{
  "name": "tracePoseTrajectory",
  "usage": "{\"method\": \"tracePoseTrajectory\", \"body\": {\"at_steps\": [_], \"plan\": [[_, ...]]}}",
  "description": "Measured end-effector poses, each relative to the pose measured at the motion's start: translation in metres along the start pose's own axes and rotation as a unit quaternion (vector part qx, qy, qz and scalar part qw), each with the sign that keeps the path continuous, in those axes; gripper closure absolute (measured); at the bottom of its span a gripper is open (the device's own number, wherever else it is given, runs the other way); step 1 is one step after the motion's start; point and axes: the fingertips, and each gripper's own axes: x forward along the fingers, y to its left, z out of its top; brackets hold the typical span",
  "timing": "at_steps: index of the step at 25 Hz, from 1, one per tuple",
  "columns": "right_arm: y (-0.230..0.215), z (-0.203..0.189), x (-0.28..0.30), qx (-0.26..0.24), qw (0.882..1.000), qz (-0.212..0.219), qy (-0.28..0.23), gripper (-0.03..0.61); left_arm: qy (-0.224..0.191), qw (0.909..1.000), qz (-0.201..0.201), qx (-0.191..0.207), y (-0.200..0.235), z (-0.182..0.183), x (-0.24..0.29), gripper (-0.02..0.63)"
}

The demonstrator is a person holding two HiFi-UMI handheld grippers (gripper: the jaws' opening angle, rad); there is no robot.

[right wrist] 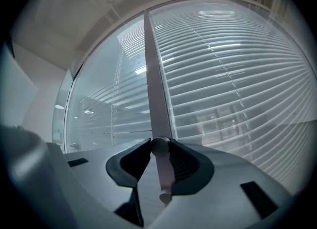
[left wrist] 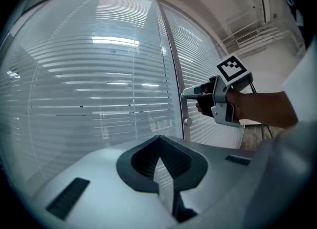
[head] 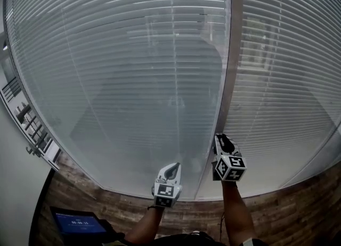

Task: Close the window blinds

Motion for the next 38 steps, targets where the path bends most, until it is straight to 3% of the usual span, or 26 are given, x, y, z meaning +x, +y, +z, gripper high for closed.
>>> {"method": "tracePoseTrajectory", "body": {"at_steps": [5,9,13,18,21,23,28,30,32,36,38], "plan": [[0.0,-0.003,-0.001,-0.087,0.995,-0.007,0.038,0.453,-0.015,0.9998,0.002,-0.01,0.001,-0.004,0.0,0.614],[0.008,-0.001,0.002,-0.197,0.979,-0.02,0.054,0.453,-0.015,0.9998,0.002,-0.011,0.001,-0.002,0.0,0.614],[0.015,0.002,0.002,-0.329,0.941,-0.029,0.081,0.454,-0.017,0.9998,0.002,-0.012,0.001,-0.001,-0.001,0.614],[0.017,-0.006,0.006,-0.476,0.87,-0.04,0.122,0.454,-0.014,0.9999,0.006,-0.007,0.003,-0.001,0.0,0.614],[0.016,-0.011,0.007,-0.526,0.839,-0.042,0.129,0.454,-0.011,0.9999,0.01,-0.009,0.006,-0.002,0.0,0.614],[0.016,-0.012,0.008,-0.536,0.833,-0.04,0.129,0.454,-0.008,0.9998,0.013,-0.011,0.008,-0.002,0.0,0.614],[0.013,-0.014,0.009,-0.537,0.833,-0.04,0.128,0.454,-0.004,0.9998,0.014,-0.012,0.011,-0.005,0.002,0.614],[0.012,-0.015,0.011,-0.548,0.826,-0.042,0.129,0.454,-0.003,0.9999,0.011,-0.008,0.01,-0.006,0.004,0.614],[0.011,-0.016,0.012,-0.576,0.806,-0.043,0.13,0.454,-0.002,0.9999,0.011,-0.008,0.01,-0.006,0.005,0.614],[0.014,-0.019,0.013,-0.668,0.732,-0.037,0.132,0.454,0.001,0.9999,0.01,-0.01,0.01,-0.005,0.003,0.614],[0.016,-0.02,0.01,-0.693,0.708,-0.03,0.135,0.454,0.002,0.9997,0.004,-0.023,0.006,-0.002,-0.002,0.614]]}}
